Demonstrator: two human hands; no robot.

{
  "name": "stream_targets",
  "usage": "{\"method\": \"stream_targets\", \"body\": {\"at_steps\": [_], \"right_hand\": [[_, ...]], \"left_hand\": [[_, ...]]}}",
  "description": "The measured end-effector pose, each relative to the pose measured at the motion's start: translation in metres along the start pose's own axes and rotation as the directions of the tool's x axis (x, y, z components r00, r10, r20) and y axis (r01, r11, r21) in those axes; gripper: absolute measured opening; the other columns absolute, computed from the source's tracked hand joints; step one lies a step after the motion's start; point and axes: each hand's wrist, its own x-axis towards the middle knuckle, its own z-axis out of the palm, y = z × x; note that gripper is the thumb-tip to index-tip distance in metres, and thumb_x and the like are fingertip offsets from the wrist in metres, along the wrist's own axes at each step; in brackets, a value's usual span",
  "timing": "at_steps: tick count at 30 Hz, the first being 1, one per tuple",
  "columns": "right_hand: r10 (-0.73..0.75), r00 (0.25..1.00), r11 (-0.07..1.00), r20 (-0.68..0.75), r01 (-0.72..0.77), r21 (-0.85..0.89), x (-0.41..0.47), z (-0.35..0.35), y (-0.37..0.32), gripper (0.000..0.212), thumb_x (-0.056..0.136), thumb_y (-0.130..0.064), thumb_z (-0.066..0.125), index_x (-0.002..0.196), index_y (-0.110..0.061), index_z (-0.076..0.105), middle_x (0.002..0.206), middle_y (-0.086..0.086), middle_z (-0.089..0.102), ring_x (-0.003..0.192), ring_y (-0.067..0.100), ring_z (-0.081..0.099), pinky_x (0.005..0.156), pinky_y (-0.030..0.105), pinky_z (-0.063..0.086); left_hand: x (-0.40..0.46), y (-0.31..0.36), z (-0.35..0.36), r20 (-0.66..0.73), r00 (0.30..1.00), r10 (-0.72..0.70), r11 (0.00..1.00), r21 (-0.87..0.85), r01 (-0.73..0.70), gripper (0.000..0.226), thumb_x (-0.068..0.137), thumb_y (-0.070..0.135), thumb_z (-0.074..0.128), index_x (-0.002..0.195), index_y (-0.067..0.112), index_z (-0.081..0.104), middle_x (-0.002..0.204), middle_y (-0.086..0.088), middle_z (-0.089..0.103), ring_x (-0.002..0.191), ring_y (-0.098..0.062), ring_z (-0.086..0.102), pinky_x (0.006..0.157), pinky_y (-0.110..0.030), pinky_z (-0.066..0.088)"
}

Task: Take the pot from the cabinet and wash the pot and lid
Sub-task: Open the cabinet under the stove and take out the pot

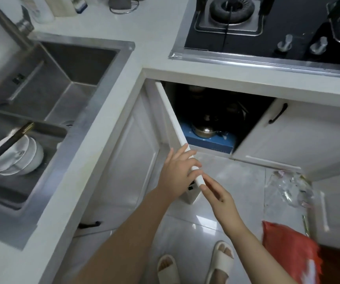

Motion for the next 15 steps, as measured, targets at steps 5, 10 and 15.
{"method": "stream_targets", "body": {"at_steps": [5, 10, 15], "right_hand": [[0.046, 0.998, 0.997, 0.04, -0.048, 0.058, -0.002, 0.034, 0.006, 0.035, 0.089, -0.021, 0.061, 0.121, -0.036, 0.059, 0.121, -0.023, 0.061, 0.113, -0.011, 0.053, 0.085, 0.004, 0.045], [0.074, 0.993, 0.995, 0.088, -0.08, 0.064, 0.0, 0.065, 0.007, 0.038, 0.087, -0.019, 0.064, 0.114, -0.045, 0.058, 0.121, -0.027, 0.058, 0.114, -0.014, 0.05, 0.09, 0.011, 0.045], [0.137, 0.973, 0.99, 0.186, -0.14, 0.003, 0.01, 0.08, 0.003, 0.035, 0.091, -0.021, 0.056, 0.122, -0.037, 0.059, 0.13, -0.02, 0.055, 0.125, 0.0, 0.045, 0.11, 0.029, 0.034]], "left_hand": [[-0.027, -0.03, -0.019, 0.033, 0.999, -0.043, 0.999, 0.008, 0.043, 0.043, 0.092, 0.039, 0.052, 0.132, 0.024, 0.053, 0.157, -0.001, 0.027, 0.146, -0.016, 0.02, 0.122, -0.043, 0.006], [-0.045, -0.055, -0.039, 0.065, 0.995, -0.073, 0.98, 0.19, 0.059, 0.062, 0.092, 0.053, 0.044, 0.146, 0.028, 0.03, 0.159, 0.007, 0.018, 0.149, -0.016, 0.001, 0.118, -0.038, -0.01], [-0.057, -0.07, -0.065, 0.077, 0.997, -0.029, 0.917, 0.399, -0.004, 0.062, 0.092, 0.057, 0.038, 0.146, 0.029, 0.03, 0.159, 0.005, 0.021, 0.149, -0.021, -0.001, 0.118, -0.045, -0.009]]}}
